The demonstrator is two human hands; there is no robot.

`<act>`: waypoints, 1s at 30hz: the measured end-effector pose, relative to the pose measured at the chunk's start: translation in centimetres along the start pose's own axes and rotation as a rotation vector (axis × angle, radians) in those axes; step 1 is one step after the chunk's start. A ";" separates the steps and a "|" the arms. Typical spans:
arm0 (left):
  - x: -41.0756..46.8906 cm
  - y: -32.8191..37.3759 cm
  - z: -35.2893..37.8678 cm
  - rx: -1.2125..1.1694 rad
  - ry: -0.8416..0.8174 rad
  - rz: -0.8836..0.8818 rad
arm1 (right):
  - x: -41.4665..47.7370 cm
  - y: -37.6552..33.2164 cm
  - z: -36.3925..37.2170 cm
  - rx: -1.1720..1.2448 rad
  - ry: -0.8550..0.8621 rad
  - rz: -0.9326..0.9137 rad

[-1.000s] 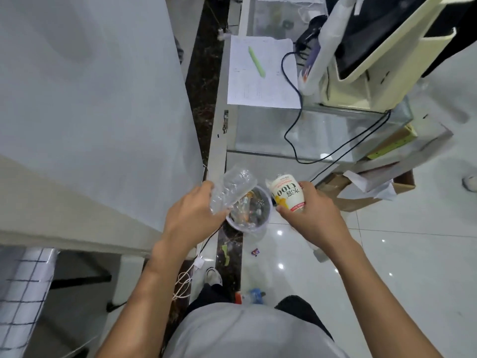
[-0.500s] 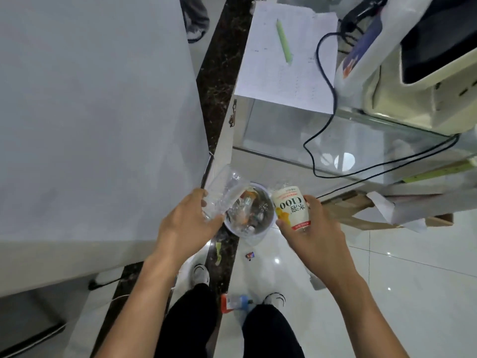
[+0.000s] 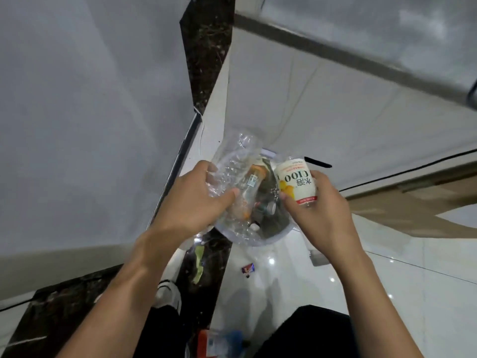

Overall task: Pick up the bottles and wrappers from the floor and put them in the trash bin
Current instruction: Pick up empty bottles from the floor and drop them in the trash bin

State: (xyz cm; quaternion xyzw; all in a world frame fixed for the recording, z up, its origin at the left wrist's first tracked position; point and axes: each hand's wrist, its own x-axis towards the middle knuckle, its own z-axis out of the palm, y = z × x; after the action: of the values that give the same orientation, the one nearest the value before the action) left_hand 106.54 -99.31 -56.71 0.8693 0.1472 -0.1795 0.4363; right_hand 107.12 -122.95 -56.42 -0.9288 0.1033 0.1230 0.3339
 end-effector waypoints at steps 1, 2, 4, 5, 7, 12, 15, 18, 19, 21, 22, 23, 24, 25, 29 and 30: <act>0.9 -1.1 1.1 -0.039 -0.014 -0.001 | 1.2 1.1 1.6 -0.013 -0.001 -0.006; 1.6 -2.0 2.1 -0.068 -0.031 0.003 | 2.1 2.1 2.9 -0.024 -0.002 -0.013; 3.1 -2.9 3.6 -0.113 -0.058 0.040 | 3.8 4.0 5.1 -0.020 0.016 -0.029; 3.7 -3.1 4.0 -0.130 -0.072 0.057 | 4.6 4.9 6.1 -0.007 0.031 -0.035; 4.1 -3.4 4.5 -0.194 -0.103 0.074 | 6.0 6.5 8.0 0.014 0.048 -0.041; 4.1 -4.2 4.2 -0.289 -0.008 0.074 | 8.5 8.5 10.7 0.163 0.062 -0.094; 4.5 -2.6 4.1 -0.436 -0.037 0.092 | 7.8 8.7 11.6 0.338 0.055 -0.142; 4.5 -1.6 5.1 -0.455 -0.087 0.071 | 6.6 8.9 12.8 0.394 -0.012 -0.205; 4.4 -1.7 5.5 -0.445 -0.096 0.064 | 6.3 9.0 13.0 0.353 -0.024 -0.226; 4.4 -2.0 6.0 -0.423 -0.109 0.054 | 6.2 9.5 12.9 0.251 -0.008 -0.260; 4.5 -2.3 6.2 -0.424 -0.126 0.055 | 6.3 9.9 12.7 0.224 0.007 -0.267; 4.5 -2.4 6.3 -0.437 -0.145 0.060 | 6.5 10.2 12.4 0.217 0.018 -0.266; 4.6 -2.5 6.3 -0.453 -0.158 0.072 | 6.7 10.2 12.0 0.223 0.028 -0.255; 4.6 -2.4 6.3 -0.474 -0.163 0.084 | 6.9 10.2 11.6 0.236 0.046 -0.232; 5.3 -1.9 6.6 -0.649 -0.114 0.154 | 8.1 9.8 10.5 0.329 0.154 -0.166; 5.5 -1.8 6.8 -0.696 -0.098 0.162 | 8.2 9.9 10.4 0.343 0.172 -0.158</act>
State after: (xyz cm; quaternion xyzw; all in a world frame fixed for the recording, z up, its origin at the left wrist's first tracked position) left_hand 109.43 -103.23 -64.20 0.6681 0.1089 -0.1248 0.7254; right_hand 110.50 -124.63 -72.48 -0.8706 0.0776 -0.0025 0.4858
